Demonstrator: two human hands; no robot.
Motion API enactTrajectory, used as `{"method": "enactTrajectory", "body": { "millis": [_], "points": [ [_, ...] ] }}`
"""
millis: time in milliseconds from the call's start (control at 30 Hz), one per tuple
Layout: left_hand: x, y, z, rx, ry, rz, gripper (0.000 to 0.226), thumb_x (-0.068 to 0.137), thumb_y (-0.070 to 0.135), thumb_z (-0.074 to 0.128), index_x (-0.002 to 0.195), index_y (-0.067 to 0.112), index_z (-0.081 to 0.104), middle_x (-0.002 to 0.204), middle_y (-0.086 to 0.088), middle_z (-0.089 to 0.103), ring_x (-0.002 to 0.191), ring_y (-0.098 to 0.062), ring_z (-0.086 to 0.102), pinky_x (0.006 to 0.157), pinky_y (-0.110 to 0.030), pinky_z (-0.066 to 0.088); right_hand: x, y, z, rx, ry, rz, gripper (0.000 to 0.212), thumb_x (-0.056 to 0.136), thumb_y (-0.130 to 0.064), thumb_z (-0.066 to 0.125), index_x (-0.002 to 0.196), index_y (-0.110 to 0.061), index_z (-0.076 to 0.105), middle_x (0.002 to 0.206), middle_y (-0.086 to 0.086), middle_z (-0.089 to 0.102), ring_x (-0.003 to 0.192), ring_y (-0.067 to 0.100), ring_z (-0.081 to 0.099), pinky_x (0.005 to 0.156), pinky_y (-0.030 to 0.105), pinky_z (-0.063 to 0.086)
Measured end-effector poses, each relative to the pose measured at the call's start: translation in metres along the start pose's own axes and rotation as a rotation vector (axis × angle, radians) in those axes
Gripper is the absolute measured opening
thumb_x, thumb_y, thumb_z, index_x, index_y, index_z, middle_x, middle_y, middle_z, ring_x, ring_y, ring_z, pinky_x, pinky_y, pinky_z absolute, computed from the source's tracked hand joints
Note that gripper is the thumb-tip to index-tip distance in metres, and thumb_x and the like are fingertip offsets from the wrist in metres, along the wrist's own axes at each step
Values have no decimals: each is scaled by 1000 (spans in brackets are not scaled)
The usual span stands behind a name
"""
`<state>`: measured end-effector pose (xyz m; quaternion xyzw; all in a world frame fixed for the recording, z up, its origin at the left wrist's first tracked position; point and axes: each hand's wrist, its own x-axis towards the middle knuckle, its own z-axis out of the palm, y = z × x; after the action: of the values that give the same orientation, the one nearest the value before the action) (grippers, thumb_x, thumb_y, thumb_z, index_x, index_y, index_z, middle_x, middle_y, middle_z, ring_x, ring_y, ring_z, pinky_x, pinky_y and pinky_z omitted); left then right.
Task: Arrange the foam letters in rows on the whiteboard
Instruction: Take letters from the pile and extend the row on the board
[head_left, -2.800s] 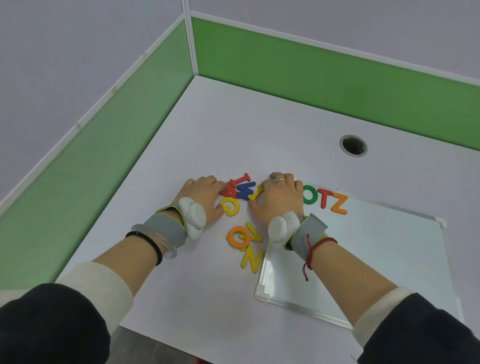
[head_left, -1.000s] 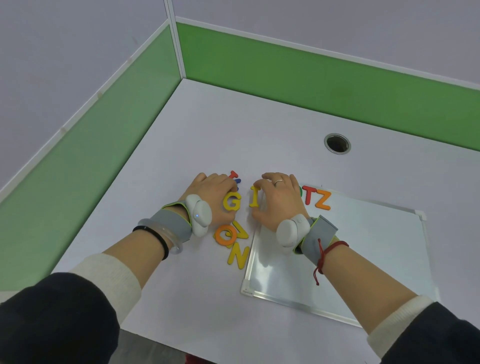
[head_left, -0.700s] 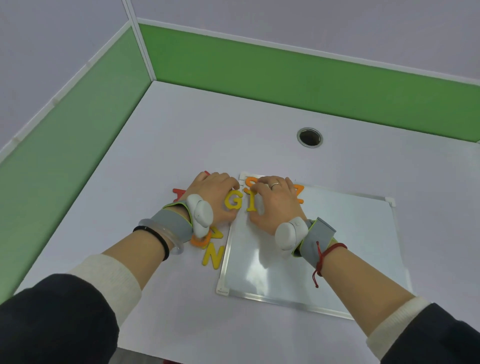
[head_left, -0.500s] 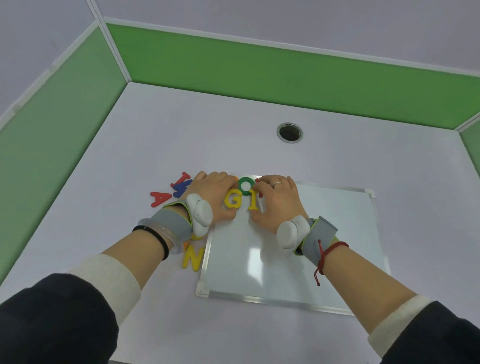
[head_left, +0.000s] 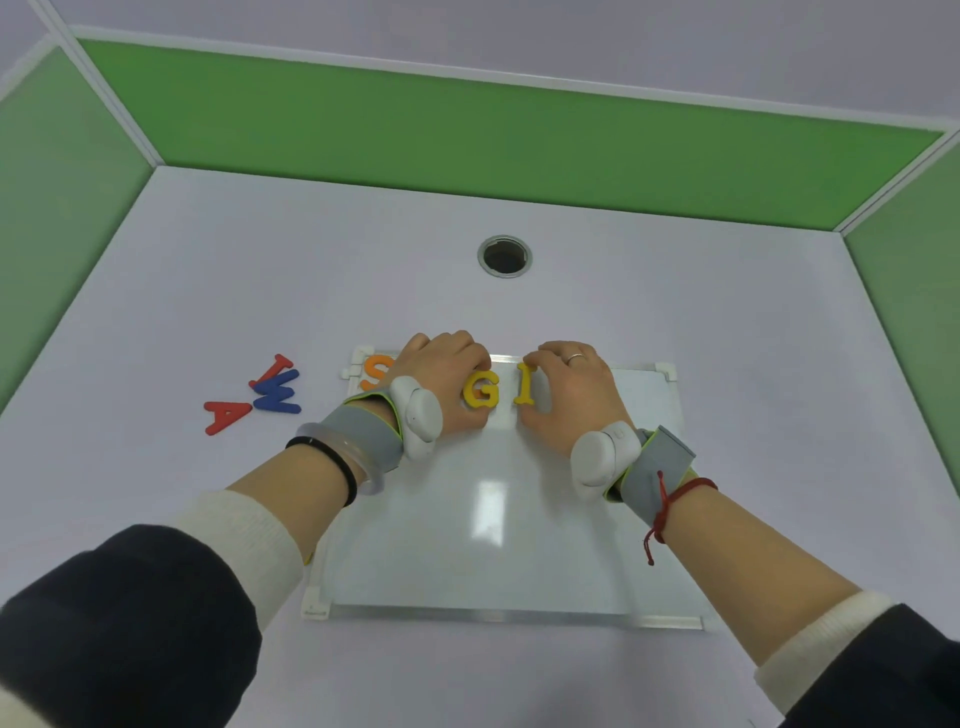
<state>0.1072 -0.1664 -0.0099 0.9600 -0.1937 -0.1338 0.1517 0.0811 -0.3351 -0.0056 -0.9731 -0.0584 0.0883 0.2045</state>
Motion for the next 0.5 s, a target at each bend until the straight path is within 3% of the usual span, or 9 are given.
{"method": "enactTrajectory", "body": {
  "millis": [300, 500],
  "points": [
    [21, 21, 4, 47, -9, -18, 38, 79, 34, 59, 114, 19, 53, 116, -2, 56, 110, -23, 50, 98, -32, 30, 6, 13, -3, 49, -50, 11, 51, 78, -21, 64, 126, -13, 50, 139, 11, 44, 133, 28, 33, 109, 37, 32],
    [26, 19, 3, 42, -24, -31, 37, 80, 36, 57, 114, 20, 55, 118, -2, 55, 112, -23, 49, 98, -33, 30, 9, 12, 1, 18, -70, 14, 48, 79, -28, 64, 124, -15, 52, 134, 8, 50, 125, 28, 41, 104, 36, 35]
  ]
}}
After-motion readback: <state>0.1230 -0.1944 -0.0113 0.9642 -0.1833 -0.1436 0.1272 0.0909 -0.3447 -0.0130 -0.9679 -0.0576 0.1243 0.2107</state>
